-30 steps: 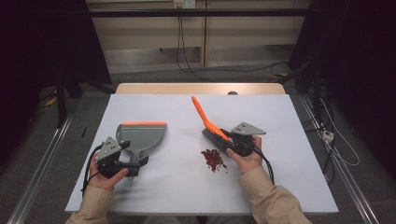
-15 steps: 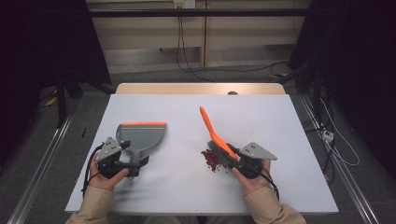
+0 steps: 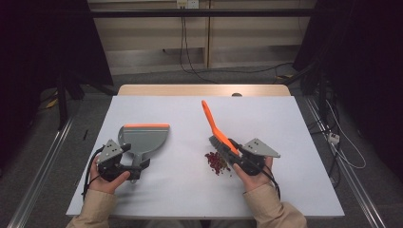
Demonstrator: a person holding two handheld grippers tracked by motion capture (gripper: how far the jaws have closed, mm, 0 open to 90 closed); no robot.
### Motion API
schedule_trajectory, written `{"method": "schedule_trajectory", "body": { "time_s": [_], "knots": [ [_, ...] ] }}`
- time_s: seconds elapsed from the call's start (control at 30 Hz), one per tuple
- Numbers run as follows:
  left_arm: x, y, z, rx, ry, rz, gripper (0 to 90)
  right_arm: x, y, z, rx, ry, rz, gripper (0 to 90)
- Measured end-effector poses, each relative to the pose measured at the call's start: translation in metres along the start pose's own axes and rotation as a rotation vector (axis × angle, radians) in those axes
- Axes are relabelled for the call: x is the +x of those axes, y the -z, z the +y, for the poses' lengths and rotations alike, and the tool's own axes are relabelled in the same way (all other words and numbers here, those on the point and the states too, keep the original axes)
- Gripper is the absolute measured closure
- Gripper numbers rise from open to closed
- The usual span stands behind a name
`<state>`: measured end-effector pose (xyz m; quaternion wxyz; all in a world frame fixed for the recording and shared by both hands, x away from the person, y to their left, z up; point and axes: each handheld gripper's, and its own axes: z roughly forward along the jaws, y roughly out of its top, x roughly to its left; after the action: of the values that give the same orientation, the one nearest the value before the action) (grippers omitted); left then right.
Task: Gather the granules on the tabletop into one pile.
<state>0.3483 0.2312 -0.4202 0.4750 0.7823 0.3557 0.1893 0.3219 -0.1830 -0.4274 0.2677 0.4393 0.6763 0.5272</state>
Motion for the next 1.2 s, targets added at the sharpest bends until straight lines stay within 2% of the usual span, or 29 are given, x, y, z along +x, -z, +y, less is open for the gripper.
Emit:
{"method": "schedule_trajectory", "body": {
  "time_s": [0.13, 0.27, 0.37, 0.43, 0.53, 0.6, 0.7, 0.83, 0.9, 1.03, 1.1, 1.13, 1.2],
  "knots": [
    [0.0, 0.0, -0.001, 0.034, 0.002, -0.007, 5.5, -0.02, 0.005, -0.003, 0.033, 0.006, -0.032, 70.9],
    [0.0, -0.001, -0.003, 0.079, -0.008, 0.007, 5.9, -0.04, 0.011, -0.007, 0.06, -0.006, -0.079, 70.9],
    [0.001, -0.002, -0.004, 0.095, -0.007, 0.014, 6.1, -0.053, 0.013, -0.01, 0.08, 0.001, -0.105, 70.8],
    [0.001, -0.002, -0.005, 0.092, 0.004, 0.01, 6.1, -0.058, 0.013, -0.012, 0.081, -0.008, -0.105, 70.8],
    [0.002, -0.003, -0.007, 0.1, 0.007, 0.008, 6.1, -0.059, 0.014, -0.011, 0.089, -0.019, -0.104, 70.7],
    [0.003, -0.003, -0.008, 0.102, 0.012, 0.013, 6.2, -0.059, 0.013, -0.009, 0.108, -0.009, -0.095, 70.2],
    [0.003, -0.003, -0.008, 0.101, 0.016, 0.014, 6.2, -0.059, 0.011, -0.003, 0.134, -0.023, -0.083, 64.9],
    [0.004, -0.002, -0.008, 0.101, 0.017, 0.013, 6.2, -0.058, 0.005, 0.008, 0.202, -0.008, -0.067, 63.5],
    [0.004, -0.001, -0.008, 0.102, 0.017, 0.011, 6.2, -0.059, 0.001, 0.013, 0.221, -0.005, -0.076, 62.9],
    [0.006, 0.0, -0.009, 0.112, 0.027, 0.021, 6.2, -0.061, -0.009, 0.019, 0.304, -0.006, -0.07, 63.5],
    [0.007, 0.0, -0.01, 0.117, 0.033, 0.034, 6.2, -0.061, -0.013, 0.019, 0.348, -0.001, -0.071, 64.7],
    [0.007, 0.0, -0.011, 0.124, 0.036, 0.039, 6.2, -0.061, -0.014, 0.019, 0.358, -0.001, -0.075, 69.6],
    [0.008, -0.001, -0.013, 0.141, 0.043, 0.047, 6.2, -0.061, -0.014, 0.019, 0.369, 0.01, -0.081, 70.6]
  ]
}}
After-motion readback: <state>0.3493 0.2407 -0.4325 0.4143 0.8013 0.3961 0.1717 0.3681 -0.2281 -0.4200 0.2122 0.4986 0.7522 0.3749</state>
